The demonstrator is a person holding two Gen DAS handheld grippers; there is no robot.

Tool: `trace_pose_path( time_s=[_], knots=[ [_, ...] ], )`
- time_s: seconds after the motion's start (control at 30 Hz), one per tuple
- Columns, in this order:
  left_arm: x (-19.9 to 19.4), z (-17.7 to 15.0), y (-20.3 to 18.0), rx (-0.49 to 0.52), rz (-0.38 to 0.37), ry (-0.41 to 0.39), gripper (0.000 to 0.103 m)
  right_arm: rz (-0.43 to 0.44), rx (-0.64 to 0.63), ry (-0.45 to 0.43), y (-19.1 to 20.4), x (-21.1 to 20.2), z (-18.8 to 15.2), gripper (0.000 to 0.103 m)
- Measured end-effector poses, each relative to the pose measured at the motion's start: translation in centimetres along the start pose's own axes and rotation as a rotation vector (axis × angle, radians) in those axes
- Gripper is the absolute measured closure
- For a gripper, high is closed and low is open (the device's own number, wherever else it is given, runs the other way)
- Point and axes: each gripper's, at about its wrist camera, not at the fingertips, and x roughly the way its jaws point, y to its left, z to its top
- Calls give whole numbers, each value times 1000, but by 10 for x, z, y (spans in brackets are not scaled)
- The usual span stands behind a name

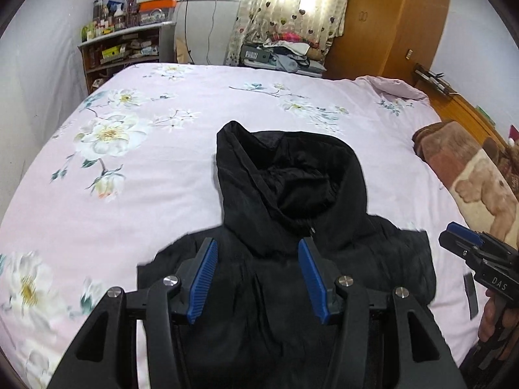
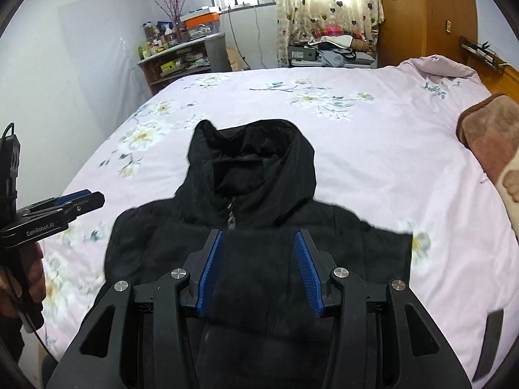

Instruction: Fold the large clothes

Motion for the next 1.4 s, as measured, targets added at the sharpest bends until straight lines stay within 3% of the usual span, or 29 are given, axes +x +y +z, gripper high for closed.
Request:
trace_pose_path(
  time_s=[0.4, 0.6, 0.67, 0.7, 0.73, 0.77, 0.8, 0.87, 1.13, 1.27, 1.4],
  knots=[
    [136, 67, 20, -57, 31, 77, 49, 15, 60, 64, -49, 133, 81, 57],
    [200, 72, 24, -67, 69, 127, 49, -10, 80, 106, -71, 197, 101, 57],
    [212, 71, 22, -71, 50, 139, 62, -12, 80, 125, -75, 213, 104, 57],
    [216, 70, 21, -74, 36, 147, 76, -7, 82, 133, -76, 219, 105, 57],
    [219, 68, 19, -78, 27, 153, 89, -4, 89, 142, -77, 224, 105, 63],
    [220, 69, 19, -80, 25, 149, 91, -4, 92, 142, -76, 225, 105, 75],
    [216, 67, 17, -78, 17, 137, 95, -5, 91, 145, -76, 227, 105, 88],
    [201, 67, 16, -67, 12, 91, 98, -16, 80, 133, -72, 220, 102, 91],
    [89, 54, 19, -116, -95, -82, 99, 32, 87, -13, -58, 121, 86, 92],
    [27, 27, 9, -109, -153, -152, 99, 67, 116, -73, -51, 58, 50, 92],
    [-12, -9, 0, -67, -158, -159, 99, 76, 147, -66, -47, 24, 3, 92]
  ],
)
